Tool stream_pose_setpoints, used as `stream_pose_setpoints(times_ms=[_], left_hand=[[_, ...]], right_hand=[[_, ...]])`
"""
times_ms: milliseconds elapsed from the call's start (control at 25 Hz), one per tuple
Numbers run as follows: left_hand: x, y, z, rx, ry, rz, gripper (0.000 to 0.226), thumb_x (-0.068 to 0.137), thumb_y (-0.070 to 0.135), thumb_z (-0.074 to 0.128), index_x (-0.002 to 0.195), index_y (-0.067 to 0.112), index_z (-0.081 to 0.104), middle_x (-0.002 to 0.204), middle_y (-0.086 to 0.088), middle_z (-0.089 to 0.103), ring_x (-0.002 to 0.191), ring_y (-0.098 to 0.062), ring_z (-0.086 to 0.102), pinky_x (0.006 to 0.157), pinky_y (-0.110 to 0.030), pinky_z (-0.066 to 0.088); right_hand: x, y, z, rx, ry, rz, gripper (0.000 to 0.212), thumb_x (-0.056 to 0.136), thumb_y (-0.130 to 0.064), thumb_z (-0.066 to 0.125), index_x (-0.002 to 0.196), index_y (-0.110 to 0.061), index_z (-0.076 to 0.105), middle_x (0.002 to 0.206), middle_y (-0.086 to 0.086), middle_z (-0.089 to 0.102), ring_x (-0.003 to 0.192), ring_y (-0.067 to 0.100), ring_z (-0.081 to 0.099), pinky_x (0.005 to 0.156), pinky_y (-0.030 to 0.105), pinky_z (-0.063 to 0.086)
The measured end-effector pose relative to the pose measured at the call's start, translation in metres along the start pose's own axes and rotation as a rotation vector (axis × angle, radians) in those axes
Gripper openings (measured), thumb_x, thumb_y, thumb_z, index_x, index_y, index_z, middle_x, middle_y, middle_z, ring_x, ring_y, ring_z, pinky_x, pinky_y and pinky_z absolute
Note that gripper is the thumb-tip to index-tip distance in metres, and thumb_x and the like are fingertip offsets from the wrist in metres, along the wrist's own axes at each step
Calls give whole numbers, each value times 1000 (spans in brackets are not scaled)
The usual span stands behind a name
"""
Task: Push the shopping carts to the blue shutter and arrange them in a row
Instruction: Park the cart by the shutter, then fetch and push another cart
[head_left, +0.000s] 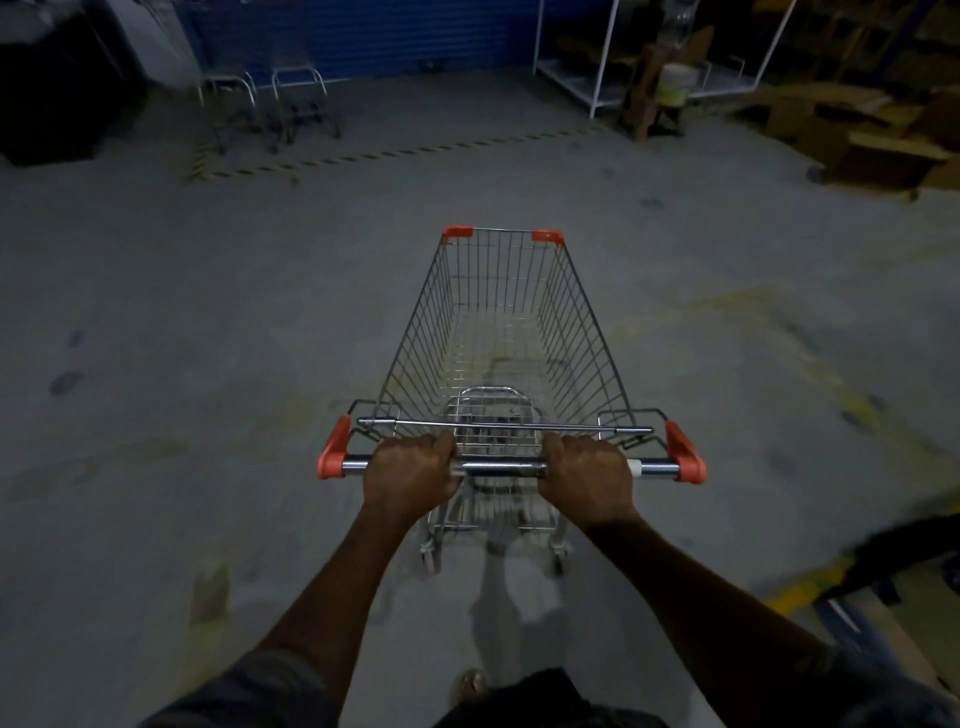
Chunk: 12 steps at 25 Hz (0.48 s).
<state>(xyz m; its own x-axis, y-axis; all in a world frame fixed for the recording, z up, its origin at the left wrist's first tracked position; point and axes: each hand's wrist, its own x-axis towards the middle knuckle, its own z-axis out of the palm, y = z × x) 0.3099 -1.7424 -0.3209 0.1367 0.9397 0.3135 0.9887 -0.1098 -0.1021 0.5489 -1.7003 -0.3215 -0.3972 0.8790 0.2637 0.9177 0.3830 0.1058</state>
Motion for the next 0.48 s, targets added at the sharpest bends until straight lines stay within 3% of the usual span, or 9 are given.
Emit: stream_pose_setpoints(times_ms=[120,320,480], left_hand=[[46,-29,13,-7,-85,-46,30,62,45,79,75,20,69,60,0,66,48,-25,64,51,-30,50],[130,-75,35,29,-148,-91,46,71,61,60,80,19,74,69,-5,72,65,-30,71,60,-30,52],[200,-104,60,51,-160,-100,42,72,59,65,81,19,74,71,-5,73,67,-29,71,61,-30,51]], right_hand=[[55,-6,4,6,-109,17,21,66,-27,70,82,-14,66,61,6,65,51,29,63,51,33,48],[152,-9,6,35,-198,-14,22,82,-31,60,98,-19,67,84,5,73,78,30,71,66,32,49],[231,3,39,43,-131,-10,20,75,-31,64,89,-18,69,72,4,71,65,29,69,61,32,51]])
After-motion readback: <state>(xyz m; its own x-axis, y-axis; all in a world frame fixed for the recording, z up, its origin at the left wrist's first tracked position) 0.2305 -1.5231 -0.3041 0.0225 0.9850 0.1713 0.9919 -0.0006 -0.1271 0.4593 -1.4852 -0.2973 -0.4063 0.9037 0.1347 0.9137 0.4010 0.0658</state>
